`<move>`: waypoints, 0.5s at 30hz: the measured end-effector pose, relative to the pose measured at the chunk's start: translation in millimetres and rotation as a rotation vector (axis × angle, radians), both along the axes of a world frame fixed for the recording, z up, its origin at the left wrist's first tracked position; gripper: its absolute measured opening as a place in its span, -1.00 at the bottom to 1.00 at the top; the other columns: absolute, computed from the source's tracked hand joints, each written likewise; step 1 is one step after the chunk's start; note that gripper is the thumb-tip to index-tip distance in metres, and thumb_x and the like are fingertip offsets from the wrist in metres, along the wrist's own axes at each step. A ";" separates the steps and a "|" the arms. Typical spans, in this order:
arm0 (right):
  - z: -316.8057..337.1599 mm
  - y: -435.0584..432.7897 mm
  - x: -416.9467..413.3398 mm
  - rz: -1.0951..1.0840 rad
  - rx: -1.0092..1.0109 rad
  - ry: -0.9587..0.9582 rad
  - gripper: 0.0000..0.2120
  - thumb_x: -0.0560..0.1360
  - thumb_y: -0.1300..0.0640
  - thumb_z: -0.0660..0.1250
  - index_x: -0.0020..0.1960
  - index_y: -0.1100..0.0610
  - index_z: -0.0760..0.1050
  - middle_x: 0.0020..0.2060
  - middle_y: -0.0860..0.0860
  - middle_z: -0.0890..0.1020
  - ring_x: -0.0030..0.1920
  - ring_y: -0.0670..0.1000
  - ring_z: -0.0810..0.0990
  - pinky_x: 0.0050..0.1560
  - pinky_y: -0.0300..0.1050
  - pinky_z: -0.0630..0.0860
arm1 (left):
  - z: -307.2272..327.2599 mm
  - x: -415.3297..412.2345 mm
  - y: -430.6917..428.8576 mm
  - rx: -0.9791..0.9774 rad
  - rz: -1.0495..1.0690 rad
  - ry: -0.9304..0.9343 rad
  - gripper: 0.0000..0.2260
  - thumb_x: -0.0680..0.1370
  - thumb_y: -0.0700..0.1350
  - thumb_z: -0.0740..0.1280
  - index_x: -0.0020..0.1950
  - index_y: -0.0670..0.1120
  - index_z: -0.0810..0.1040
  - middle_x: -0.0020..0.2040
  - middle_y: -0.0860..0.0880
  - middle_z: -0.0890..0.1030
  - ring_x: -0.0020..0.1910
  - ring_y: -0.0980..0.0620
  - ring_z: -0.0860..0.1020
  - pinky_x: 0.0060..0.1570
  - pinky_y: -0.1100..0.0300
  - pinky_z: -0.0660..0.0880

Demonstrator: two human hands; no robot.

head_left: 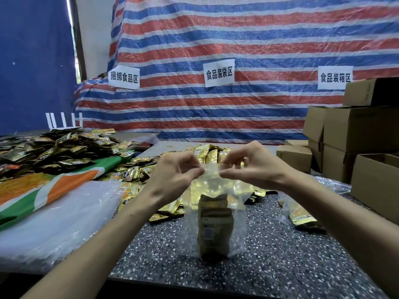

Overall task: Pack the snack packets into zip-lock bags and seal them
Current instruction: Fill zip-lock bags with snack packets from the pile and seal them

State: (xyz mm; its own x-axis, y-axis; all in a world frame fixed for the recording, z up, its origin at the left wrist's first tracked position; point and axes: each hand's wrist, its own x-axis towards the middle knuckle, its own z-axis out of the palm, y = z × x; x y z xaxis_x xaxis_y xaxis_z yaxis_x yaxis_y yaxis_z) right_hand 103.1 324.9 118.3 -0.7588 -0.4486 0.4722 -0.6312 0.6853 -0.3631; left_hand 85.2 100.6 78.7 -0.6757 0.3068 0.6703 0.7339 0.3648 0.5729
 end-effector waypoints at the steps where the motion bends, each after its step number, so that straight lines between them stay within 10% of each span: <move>1: -0.5 2.8 -0.1 0.000 -0.004 -0.002 -0.94 0.47 0.13 0.48 -0.11 0.13 0.69 -0.21 -0.05 0.69 -0.19 -0.07 0.60 -0.16 -0.17 0.52 | -1.6 -0.8 -0.9 0.013 0.017 -0.002 -0.88 0.50 -0.28 0.45 -0.20 -0.12 0.62 -0.28 0.04 0.66 -0.26 0.16 0.63 -0.19 0.25 0.56; 15: -15.0 29.9 -1.0 -0.025 -0.287 -0.129 -0.91 0.45 0.20 0.51 -0.07 0.21 0.69 -0.20 0.06 0.72 -0.22 -0.15 0.62 -0.19 -0.34 0.54 | 0.1 -4.2 -13.6 -0.058 -0.022 0.016 -0.94 0.51 -0.23 0.45 -0.15 -0.09 0.67 -0.27 0.06 0.68 -0.27 0.23 0.62 -0.22 0.41 0.49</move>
State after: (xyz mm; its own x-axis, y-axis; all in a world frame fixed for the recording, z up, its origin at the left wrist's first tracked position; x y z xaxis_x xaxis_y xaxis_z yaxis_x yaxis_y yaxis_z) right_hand 102.1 354.9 103.3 -0.8300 -0.2916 0.4756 -0.5514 0.5581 -0.6201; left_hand 81.0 87.1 78.8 -0.6578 0.3603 0.6614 0.7510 0.3810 0.5394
